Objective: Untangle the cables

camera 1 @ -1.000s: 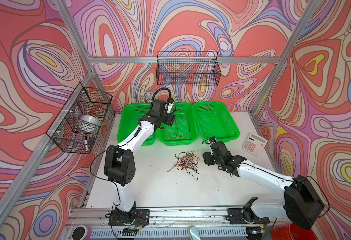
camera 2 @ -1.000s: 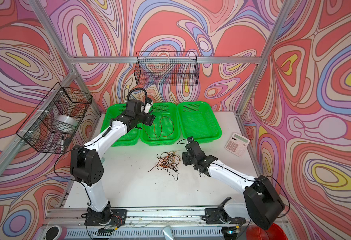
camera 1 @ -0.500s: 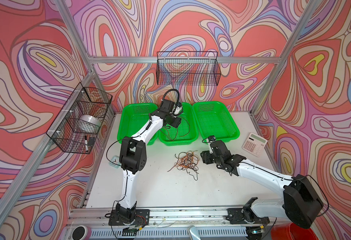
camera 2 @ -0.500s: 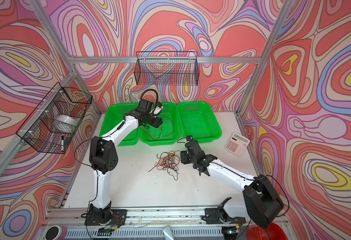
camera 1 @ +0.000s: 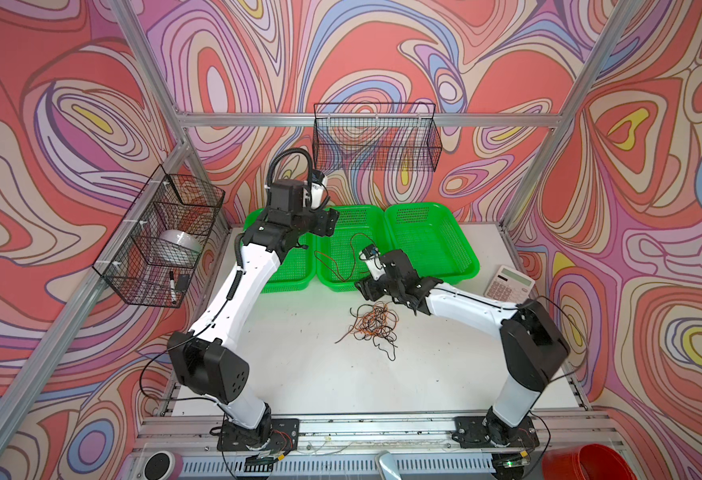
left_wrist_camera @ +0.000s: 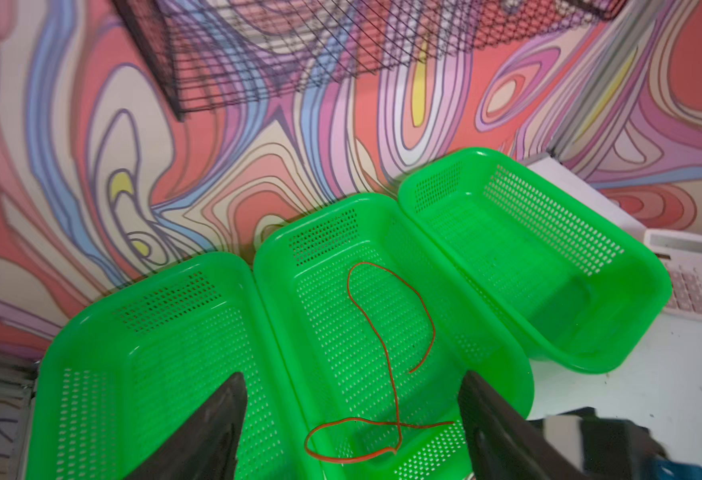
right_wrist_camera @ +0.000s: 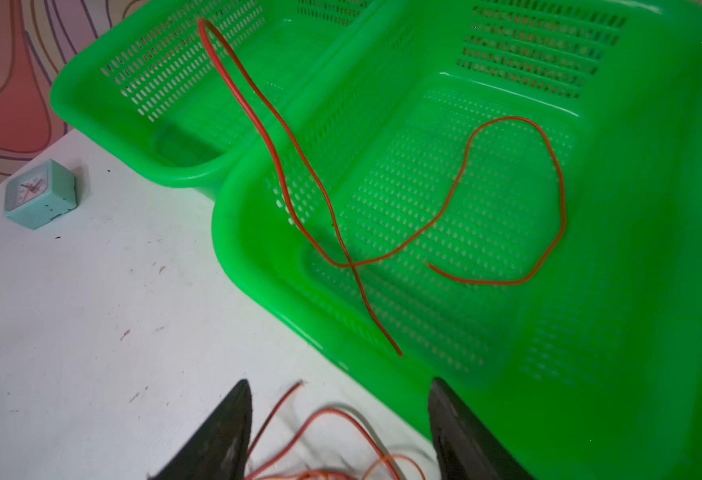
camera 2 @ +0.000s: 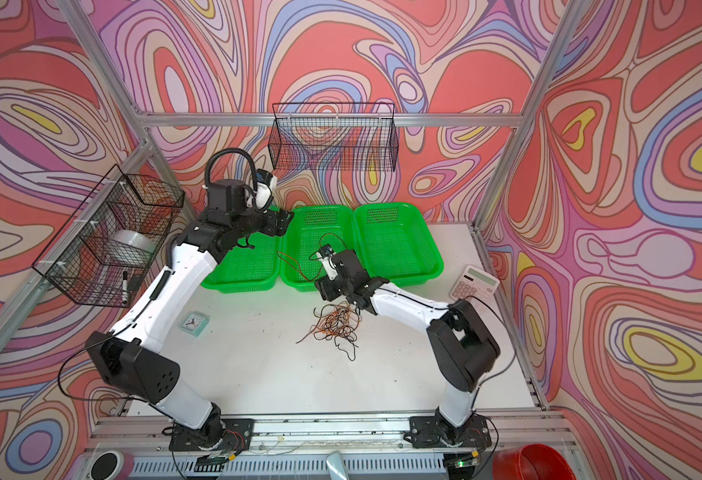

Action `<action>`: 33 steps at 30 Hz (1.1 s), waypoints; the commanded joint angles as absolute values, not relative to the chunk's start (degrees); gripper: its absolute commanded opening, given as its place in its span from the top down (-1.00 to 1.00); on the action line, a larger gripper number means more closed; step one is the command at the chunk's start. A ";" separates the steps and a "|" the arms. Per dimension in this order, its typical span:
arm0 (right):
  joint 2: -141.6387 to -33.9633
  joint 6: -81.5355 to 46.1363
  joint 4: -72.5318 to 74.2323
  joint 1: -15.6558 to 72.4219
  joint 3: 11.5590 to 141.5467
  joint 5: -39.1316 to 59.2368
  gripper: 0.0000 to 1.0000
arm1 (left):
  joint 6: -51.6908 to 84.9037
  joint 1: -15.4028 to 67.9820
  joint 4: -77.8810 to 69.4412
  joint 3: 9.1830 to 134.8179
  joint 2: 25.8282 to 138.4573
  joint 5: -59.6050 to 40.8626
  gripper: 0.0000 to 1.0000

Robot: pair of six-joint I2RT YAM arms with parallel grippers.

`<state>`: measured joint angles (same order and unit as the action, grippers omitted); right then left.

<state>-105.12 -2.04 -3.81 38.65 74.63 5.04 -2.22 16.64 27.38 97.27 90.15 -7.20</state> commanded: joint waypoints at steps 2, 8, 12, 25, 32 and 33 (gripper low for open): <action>-115.52 1.91 -3.27 38.57 86.11 11.68 -0.37 | -0.26 16.28 30.48 88.66 82.92 -3.24 -0.68; -124.46 -0.86 -1.80 38.43 96.10 10.18 -0.10 | -1.89 16.31 32.80 82.10 73.48 1.41 -0.67; -126.39 -7.90 3.32 36.62 97.60 6.75 0.79 | -3.28 16.17 33.64 79.11 69.91 3.05 -0.56; -144.69 -11.47 -30.39 32.20 127.61 -10.22 1.00 | -2.05 15.89 36.54 69.03 68.23 -5.78 0.05; -142.09 -10.37 -33.44 32.65 127.61 -8.55 0.08 | -1.54 15.94 32.26 60.38 66.09 -13.00 -0.02; -140.24 -10.26 -32.82 32.69 126.15 -8.69 -0.01 | -1.57 16.00 31.96 59.41 66.10 -14.19 -0.04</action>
<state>-144.70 -10.87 -30.52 32.40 126.91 -7.25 -2.26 16.12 33.41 61.30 67.51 -8.99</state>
